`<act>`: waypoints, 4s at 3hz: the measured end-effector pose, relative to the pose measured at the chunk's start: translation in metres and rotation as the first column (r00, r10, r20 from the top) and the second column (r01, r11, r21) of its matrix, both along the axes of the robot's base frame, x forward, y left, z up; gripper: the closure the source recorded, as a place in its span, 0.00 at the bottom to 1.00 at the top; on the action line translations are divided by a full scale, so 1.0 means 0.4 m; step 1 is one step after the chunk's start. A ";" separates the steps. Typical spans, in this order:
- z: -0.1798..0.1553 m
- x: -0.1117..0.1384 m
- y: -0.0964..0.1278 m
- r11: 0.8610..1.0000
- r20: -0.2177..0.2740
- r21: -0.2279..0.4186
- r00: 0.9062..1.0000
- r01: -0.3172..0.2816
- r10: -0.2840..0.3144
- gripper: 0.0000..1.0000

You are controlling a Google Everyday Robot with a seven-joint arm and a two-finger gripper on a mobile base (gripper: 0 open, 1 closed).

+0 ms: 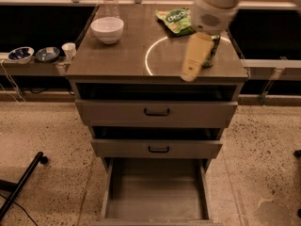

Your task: Place green rice chip bag into bottom drawer

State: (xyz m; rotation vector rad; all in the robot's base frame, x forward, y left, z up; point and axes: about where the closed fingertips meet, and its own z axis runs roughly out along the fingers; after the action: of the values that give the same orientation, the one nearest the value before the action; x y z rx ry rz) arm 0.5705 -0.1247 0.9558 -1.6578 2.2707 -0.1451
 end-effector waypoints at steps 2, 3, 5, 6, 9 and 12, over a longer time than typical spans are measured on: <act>-0.017 0.103 0.099 0.998 0.007 0.041 0.999 0.051 -0.052 0.00; -0.017 0.193 0.032 0.979 0.040 0.156 0.989 0.132 -0.139 0.00; 0.034 0.462 -0.011 0.853 0.127 0.447 0.925 0.270 -0.359 0.00; 0.003 0.608 -0.002 0.784 0.129 0.477 0.851 0.397 -0.509 0.00; -0.090 0.737 0.013 0.678 0.047 0.535 0.783 0.504 -0.620 0.00; -0.150 0.912 0.074 0.507 0.013 0.706 0.708 0.494 -0.706 0.00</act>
Offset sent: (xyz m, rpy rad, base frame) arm 0.0581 0.0197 -0.0103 0.0815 0.0038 -0.1387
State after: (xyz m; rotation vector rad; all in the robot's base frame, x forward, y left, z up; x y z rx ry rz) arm 0.9351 -0.0949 0.8956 -0.3783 2.1741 0.2245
